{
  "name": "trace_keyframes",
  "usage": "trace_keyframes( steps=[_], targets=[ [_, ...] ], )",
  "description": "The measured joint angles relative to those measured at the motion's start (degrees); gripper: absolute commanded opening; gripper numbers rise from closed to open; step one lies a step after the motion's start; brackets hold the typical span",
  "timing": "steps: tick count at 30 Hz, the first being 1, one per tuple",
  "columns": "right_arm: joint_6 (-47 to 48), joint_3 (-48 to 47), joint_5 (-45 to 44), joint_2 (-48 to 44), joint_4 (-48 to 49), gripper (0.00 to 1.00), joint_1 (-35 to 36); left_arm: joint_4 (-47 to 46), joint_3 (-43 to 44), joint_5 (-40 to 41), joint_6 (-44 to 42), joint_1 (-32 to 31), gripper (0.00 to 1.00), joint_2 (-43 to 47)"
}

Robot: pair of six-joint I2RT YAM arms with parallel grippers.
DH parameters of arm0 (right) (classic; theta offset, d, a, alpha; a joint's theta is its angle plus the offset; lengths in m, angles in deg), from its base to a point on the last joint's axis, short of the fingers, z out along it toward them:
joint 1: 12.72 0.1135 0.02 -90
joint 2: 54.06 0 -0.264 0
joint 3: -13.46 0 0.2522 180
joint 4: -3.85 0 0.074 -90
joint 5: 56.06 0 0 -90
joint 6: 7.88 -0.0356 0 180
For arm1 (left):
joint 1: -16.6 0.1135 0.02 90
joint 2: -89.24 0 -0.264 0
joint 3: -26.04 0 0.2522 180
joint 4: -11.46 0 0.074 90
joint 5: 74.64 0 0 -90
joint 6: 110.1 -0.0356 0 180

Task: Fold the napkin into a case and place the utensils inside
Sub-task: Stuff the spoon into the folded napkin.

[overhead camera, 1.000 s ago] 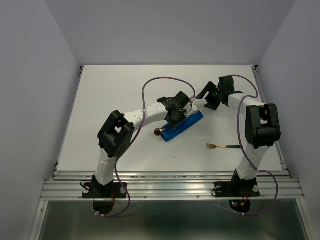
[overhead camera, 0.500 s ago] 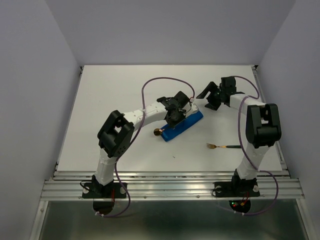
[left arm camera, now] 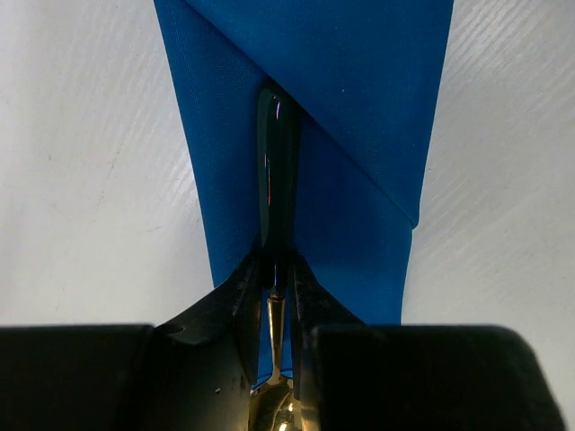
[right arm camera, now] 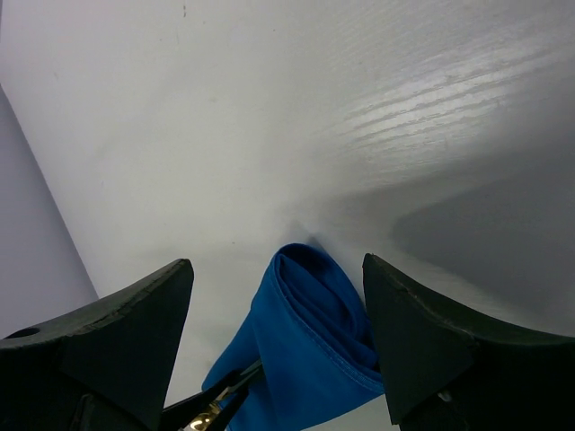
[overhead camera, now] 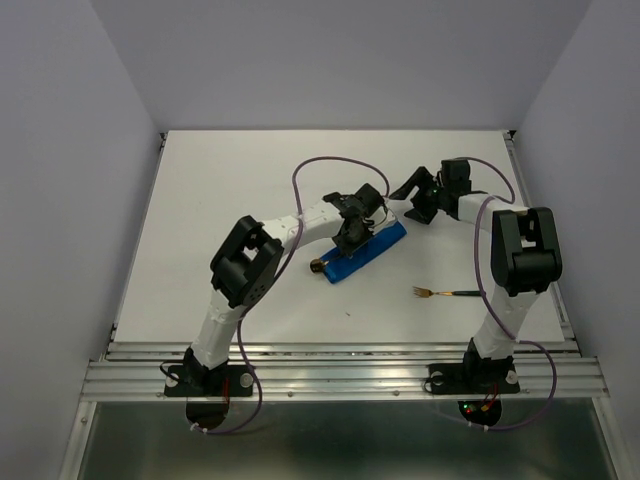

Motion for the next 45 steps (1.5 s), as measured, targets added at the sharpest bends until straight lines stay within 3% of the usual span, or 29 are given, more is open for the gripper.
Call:
trace_keyframes(
  steps=[19, 45],
  targets=[
    [-2.7, 2.9, 3.4, 1.6, 5.2, 0.82, 0.0, 5.0, 12.2, 1.2, 2.8, 0.1, 0.0, -6.9],
    [-4.3, 3.7, 4.9, 2.0, 7.4, 0.82, 0.9, 5.1, 18.8, -2.5, 1.9, 0.5, 0.0, -12.2]
  ],
)
